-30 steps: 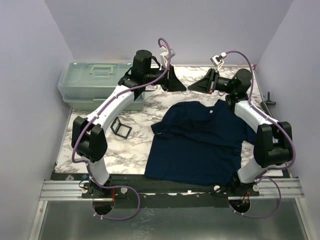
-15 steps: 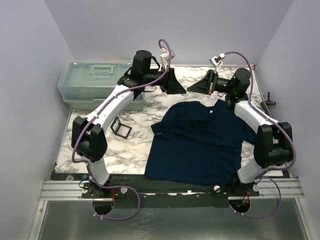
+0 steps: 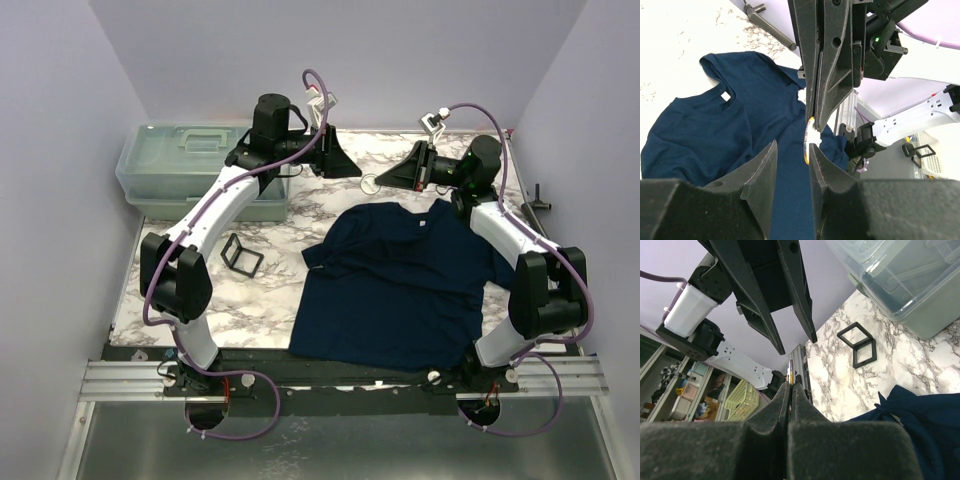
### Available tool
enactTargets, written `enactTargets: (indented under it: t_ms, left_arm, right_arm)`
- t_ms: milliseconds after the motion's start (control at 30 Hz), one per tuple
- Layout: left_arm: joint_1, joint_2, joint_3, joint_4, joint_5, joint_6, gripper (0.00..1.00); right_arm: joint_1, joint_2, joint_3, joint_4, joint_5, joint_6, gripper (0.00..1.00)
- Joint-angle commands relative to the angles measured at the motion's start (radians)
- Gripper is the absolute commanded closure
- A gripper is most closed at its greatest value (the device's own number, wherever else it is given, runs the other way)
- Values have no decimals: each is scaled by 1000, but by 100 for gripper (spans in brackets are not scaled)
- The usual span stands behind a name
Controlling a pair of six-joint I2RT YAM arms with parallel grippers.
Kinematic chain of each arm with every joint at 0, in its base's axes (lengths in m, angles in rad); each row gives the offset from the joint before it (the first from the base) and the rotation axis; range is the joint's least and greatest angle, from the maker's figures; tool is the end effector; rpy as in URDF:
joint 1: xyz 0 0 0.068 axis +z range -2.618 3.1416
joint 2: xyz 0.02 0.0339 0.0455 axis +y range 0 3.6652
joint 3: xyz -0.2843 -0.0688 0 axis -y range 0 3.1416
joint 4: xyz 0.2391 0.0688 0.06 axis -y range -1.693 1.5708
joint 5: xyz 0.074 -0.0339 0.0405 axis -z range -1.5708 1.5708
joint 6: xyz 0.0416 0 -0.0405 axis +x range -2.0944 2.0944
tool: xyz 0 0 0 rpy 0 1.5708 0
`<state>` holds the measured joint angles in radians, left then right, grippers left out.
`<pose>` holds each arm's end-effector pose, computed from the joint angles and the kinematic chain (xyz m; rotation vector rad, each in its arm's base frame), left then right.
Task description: Remove the brooch from the garment
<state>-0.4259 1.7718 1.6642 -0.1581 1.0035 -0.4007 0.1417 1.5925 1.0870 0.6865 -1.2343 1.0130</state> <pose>0.3624 -0.2029 0.4008 0.7852 1.8086 -1.4717 0.3417 0.0884 0.3502 -0.4794 1.7351 1.7125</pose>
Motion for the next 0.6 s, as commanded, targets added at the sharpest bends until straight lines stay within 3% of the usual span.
enactTargets:
  t_ms: [0,233,567]
  left_arm:
    - [-11,-3,18,35,37,-22,67]
    - [-27,-9,-26,43,79,-31,69]
    - [-27,-22,-45,45,86,-27,87]
  right_arm:
    - [-1,-25,-5,34,-34,9,99]
    - [-1,-24,-8,62,-33,34,99]
    - [-1,-16,-13,88,-30,56,99]
